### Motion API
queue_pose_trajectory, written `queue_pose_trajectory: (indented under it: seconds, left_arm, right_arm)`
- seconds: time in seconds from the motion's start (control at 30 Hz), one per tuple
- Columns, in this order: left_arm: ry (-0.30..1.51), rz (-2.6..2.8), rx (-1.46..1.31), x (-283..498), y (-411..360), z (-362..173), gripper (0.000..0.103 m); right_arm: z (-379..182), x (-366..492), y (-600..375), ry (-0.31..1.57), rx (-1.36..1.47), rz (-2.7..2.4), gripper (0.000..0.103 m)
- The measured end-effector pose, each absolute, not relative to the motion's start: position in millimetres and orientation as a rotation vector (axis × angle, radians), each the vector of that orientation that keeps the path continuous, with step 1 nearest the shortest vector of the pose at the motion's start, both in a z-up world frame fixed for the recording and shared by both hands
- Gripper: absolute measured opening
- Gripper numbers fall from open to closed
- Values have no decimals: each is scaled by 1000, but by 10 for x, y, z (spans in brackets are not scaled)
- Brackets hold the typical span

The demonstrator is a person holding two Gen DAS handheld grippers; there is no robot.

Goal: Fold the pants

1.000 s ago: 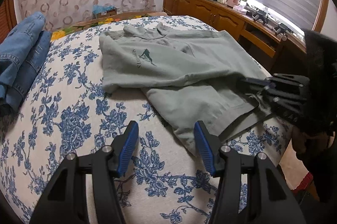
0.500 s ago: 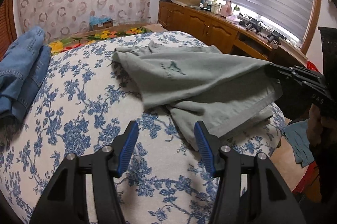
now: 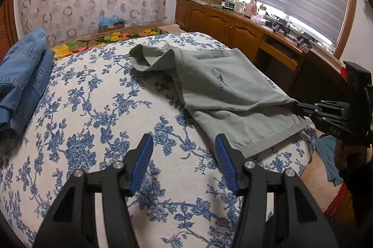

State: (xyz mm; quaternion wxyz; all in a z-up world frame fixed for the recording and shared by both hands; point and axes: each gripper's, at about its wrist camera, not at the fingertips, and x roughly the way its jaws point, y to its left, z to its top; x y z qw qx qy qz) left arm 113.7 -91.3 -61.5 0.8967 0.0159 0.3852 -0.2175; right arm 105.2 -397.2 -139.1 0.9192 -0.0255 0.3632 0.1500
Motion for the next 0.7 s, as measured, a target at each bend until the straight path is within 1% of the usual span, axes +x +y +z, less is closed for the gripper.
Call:
queue_pose_trajectory:
  seconds: [0.03, 0.1, 0.17, 0.4, 0.7]
  left_arm:
    - [799, -448, 31, 1146, -898, -620, 54]
    - [798, -438, 27, 1160, -858, -616, 54]
    - [790, -427, 22, 1166, -800, -589, 54]
    - [754, -398, 12, 1159, -620, -455, 54]
    - [725, -384, 7, 1117, -470, -360, 54]
  right_arm:
    - [-1367, 1046, -3975, 738, -55, 302, 14]
    - [-1295, 1024, -3983, 708, -54, 297, 20]
    - [-1203, 1014, -3978, 674, -43, 311, 23]
    - [-981, 1151, -3541, 620, -77, 436, 24]
    - [-1116, 1511, -2801, 650, -139, 575, 24]
